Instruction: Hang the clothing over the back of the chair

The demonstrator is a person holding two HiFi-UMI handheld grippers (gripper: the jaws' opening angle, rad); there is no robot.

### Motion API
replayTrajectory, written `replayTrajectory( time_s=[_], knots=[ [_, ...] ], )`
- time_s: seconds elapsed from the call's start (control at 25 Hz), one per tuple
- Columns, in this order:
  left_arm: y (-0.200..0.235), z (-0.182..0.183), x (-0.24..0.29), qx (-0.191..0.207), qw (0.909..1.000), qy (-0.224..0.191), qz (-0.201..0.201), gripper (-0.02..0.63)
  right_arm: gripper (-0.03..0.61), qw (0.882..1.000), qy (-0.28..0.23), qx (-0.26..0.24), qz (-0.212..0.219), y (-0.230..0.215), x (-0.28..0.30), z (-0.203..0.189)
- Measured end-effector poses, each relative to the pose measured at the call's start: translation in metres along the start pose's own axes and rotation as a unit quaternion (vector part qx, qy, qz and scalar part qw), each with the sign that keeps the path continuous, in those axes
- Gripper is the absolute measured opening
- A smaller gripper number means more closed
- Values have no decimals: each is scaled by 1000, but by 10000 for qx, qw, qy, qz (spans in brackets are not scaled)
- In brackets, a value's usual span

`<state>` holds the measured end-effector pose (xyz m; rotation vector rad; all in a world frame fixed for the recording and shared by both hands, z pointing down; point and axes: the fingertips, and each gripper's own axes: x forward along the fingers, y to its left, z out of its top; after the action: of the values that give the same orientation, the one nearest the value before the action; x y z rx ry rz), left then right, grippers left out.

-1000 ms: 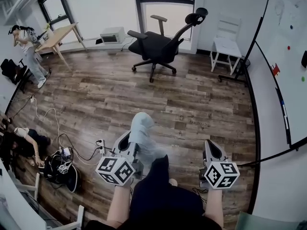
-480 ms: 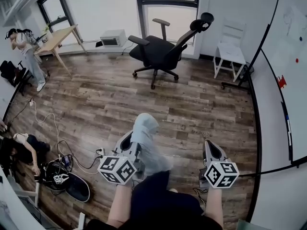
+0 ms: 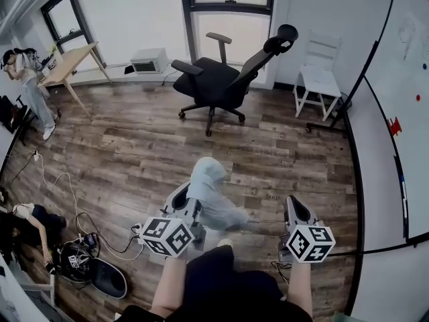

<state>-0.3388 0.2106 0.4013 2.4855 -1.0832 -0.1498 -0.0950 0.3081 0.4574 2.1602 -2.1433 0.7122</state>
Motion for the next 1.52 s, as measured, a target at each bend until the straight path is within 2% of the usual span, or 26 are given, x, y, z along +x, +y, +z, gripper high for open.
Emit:
replayTrajectory(
  time_s=[0.52,0.76,1.12,1.52],
  knots=[
    [59,19,31,10,10000,12,2,14,2,10000,-40,44,48,24,67,4],
    [65,13,31,-71,9999,104,-19,15,2,9999,86,59,-86,22,64,-4],
    [68,6,41,-157,9997,184,20,15,2,9996,263,79,-49,16,74,-9],
    [75,21,99,-154,9997,106,130,15,2,9996,254,65,137,-8,125,25]
  ],
)
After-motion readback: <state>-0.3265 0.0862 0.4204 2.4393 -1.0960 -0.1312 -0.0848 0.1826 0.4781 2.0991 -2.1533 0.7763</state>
